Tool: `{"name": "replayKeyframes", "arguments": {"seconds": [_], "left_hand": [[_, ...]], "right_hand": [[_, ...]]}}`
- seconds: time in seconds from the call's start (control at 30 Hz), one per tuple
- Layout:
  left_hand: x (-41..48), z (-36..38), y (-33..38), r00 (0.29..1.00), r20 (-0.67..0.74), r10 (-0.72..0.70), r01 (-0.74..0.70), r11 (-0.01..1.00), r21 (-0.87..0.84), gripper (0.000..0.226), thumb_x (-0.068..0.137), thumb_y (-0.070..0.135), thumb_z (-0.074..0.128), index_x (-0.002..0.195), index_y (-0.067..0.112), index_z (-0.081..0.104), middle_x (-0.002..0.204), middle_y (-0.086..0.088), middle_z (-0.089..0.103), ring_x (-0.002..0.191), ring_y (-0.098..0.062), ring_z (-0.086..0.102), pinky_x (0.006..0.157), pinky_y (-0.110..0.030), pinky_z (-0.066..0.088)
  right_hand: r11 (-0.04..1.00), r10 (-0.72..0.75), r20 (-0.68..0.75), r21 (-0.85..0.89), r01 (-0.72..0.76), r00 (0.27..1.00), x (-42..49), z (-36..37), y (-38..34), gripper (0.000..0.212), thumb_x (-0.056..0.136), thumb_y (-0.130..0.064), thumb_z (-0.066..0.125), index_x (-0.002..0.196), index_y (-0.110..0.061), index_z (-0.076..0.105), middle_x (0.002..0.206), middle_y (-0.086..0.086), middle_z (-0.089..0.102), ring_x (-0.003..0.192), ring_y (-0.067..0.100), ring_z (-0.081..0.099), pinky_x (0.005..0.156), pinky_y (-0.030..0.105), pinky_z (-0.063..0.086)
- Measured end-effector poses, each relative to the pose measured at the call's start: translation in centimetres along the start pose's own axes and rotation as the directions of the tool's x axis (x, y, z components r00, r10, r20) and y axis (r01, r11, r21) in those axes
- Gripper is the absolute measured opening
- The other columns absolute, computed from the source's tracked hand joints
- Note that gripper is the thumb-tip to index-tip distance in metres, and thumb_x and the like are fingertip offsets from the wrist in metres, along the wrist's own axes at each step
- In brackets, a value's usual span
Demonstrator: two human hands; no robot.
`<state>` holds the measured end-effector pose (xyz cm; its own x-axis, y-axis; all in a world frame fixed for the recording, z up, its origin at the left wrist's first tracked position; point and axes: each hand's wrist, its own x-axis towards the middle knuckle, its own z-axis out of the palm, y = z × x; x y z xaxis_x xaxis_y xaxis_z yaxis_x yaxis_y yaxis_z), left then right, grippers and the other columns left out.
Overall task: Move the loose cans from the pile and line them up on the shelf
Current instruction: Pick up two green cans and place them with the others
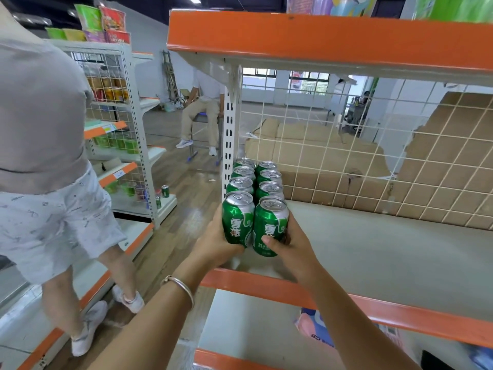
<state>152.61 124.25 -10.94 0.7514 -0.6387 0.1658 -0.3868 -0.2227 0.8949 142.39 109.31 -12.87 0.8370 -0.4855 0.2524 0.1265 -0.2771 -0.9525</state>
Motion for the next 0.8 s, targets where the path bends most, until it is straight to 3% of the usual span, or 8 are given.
{"name": "replayKeyframes", "arguments": {"seconds": [0.13, 0.23, 0.33, 0.43, 0.5, 0.6, 0.7, 0.8], "left_hand": [[-0.1, 0.3, -0.2, 0.998, -0.031, -0.054, 0.056, 0.998, 0.039, 0.09, 0.052, 0.024, 0.074, 0.129, 0.037, 0.03, 0.107, 0.013, 0.06, 0.101, -0.012, 0.061, 0.089, -0.046, 0.052], [-0.7, 0.5, 0.1, 0.99, -0.085, -0.11, 0.112, 0.993, 0.023, 0.091, 0.05, 0.038, 0.077, 0.13, 0.032, 0.033, 0.108, 0.01, 0.064, 0.099, -0.012, 0.063, 0.085, -0.043, 0.053], [-1.4, 0.5, 1.1, 0.985, -0.104, -0.136, 0.134, 0.991, -0.024, 0.099, 0.062, 0.032, 0.085, 0.141, 0.02, 0.025, 0.12, 0.01, 0.054, 0.112, -0.013, 0.054, 0.085, -0.028, 0.043], [-2.8, 0.8, 2.6, 0.968, -0.22, -0.119, 0.131, 0.991, 0.038, 0.091, 0.074, 0.019, 0.078, 0.145, 0.007, 0.022, 0.141, -0.006, 0.04, 0.13, -0.021, 0.037, 0.095, -0.028, 0.032], [-4.0, 1.3, 3.3, 0.951, -0.305, -0.052, 0.091, 0.989, 0.115, 0.08, 0.074, 0.015, 0.074, 0.141, 0.012, 0.032, 0.131, -0.009, 0.045, 0.126, -0.023, 0.035, 0.096, -0.029, 0.028], [-5.5, 2.2, 4.6, 0.936, -0.352, -0.006, 0.037, 0.996, 0.082, 0.067, 0.073, 0.012, 0.073, 0.132, 0.017, 0.044, 0.107, -0.001, 0.04, 0.109, -0.018, 0.036, 0.086, -0.02, 0.024], [-6.2, 2.9, 6.1, 0.969, -0.248, 0.012, -0.004, 1.0, 0.031, 0.053, 0.075, 0.007, 0.069, 0.124, 0.014, 0.05, 0.104, 0.003, 0.039, 0.105, -0.012, 0.039, 0.087, -0.019, 0.031], [-6.0, 4.3, 6.8, 0.998, -0.057, 0.033, -0.033, 0.999, -0.007, 0.049, 0.075, 0.011, 0.071, 0.121, 0.013, 0.054, 0.108, 0.001, 0.052, 0.104, -0.015, 0.053, 0.09, -0.028, 0.046]], "right_hand": [[1.0, 0.01, -0.006, -0.012, -0.011, 1.0, -0.2, 0.0, 0.0, 0.076, 0.074, -0.016, 0.073, 0.139, -0.034, 0.039, 0.131, -0.011, 0.059, 0.122, 0.008, 0.054, 0.104, 0.044, 0.045], [0.997, 0.039, -0.036, -0.063, -0.041, 0.999, -0.2, 0.2, -0.1, 0.076, 0.073, -0.021, 0.075, 0.138, -0.036, 0.038, 0.129, -0.014, 0.059, 0.12, 0.008, 0.055, 0.103, 0.044, 0.046], [0.99, 0.111, -0.1, -0.08, -0.119, 0.989, -0.5, 0.2, -0.4, 0.091, 0.073, -0.025, 0.078, 0.147, -0.027, 0.025, 0.142, -0.004, 0.049, 0.129, 0.015, 0.047, 0.107, 0.045, 0.042], [0.976, 0.201, -0.147, -0.059, -0.212, 0.968, -1.1, -0.1, -0.8, 0.097, 0.078, -0.023, 0.076, 0.152, -0.02, 0.013, 0.155, 0.002, 0.029, 0.141, 0.019, 0.03, 0.115, 0.04, 0.03], [0.968, 0.231, -0.172, -0.062, -0.244, 0.958, -1.6, -0.3, -1.5, 0.093, 0.079, -0.022, 0.076, 0.151, -0.018, 0.017, 0.156, 0.002, 0.027, 0.142, 0.018, 0.028, 0.114, 0.035, 0.028], [0.952, 0.276, -0.223, -0.068, -0.297, 0.935, -2.3, -0.6, -2.7, 0.087, 0.079, -0.021, 0.074, 0.149, -0.015, 0.024, 0.152, 0.006, 0.033, 0.139, 0.019, 0.033, 0.111, 0.032, 0.03], [0.938, 0.278, -0.257, -0.133, -0.319, 0.926, -2.8, -0.9, -3.9, 0.084, 0.071, -0.033, 0.075, 0.143, -0.012, 0.037, 0.144, 0.008, 0.045, 0.135, 0.019, 0.04, 0.104, 0.03, 0.035], [0.941, 0.285, -0.293, -0.096, -0.324, 0.913, -3.9, -1.3, -5.6, 0.074, 0.081, -0.016, 0.072, 0.144, -0.011, 0.035, 0.142, 0.005, 0.045, 0.134, 0.019, 0.041, 0.102, 0.024, 0.032]]}}
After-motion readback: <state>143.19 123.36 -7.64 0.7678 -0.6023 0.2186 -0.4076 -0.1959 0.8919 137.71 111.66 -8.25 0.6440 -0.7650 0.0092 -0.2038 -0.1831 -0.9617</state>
